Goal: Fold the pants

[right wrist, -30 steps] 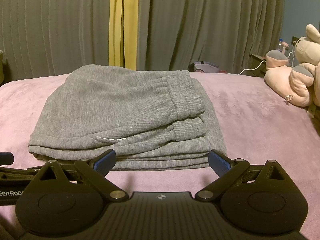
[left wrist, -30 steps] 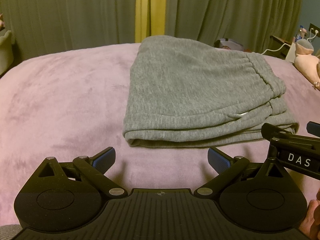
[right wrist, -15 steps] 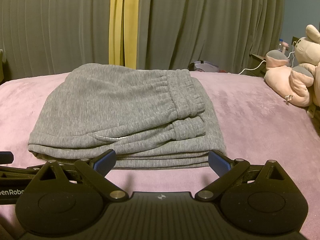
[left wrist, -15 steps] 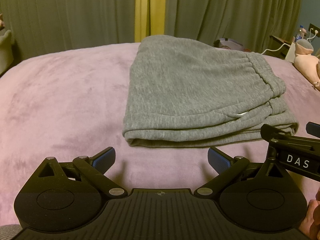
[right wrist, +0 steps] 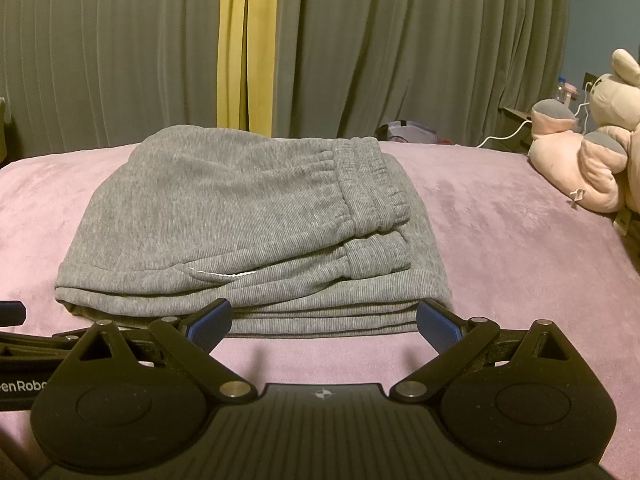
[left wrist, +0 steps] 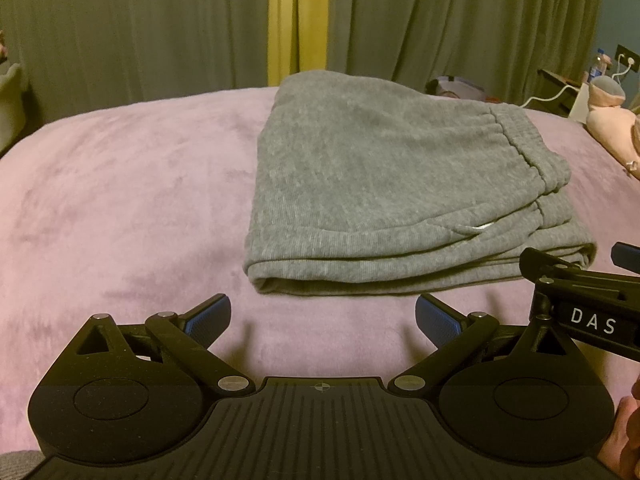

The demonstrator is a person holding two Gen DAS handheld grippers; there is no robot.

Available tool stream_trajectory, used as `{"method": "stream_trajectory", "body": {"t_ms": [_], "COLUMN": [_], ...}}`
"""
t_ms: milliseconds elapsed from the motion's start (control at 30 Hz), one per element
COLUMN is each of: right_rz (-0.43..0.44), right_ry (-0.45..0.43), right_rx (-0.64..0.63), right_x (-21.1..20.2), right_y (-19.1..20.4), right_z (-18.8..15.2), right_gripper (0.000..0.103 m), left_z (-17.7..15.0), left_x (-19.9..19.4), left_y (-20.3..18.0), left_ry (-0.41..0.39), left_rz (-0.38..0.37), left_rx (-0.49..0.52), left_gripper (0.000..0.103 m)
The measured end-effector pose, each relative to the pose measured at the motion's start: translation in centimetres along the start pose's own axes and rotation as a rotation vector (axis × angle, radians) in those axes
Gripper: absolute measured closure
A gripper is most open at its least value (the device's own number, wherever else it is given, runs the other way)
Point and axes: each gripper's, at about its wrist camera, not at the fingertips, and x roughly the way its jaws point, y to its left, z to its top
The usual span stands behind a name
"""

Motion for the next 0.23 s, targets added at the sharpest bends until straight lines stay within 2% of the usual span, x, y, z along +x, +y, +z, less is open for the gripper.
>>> {"method": "stream_trajectory", "body": {"t_ms": [233], "right_rz": [-0.004], "right_ry": [0.001], "right_rx": [-0.001], "right_x": [-0.02], "right_y": [0.06], "right_z": [-0.15], "right_gripper": [0.004], "left_z": [-0.03], "left_x": [0.05], "left_y": [0.02], "left_ry": [0.002], "left_rz": [-0.002], "left_rx": [0.005], "left_gripper": [0.001]}}
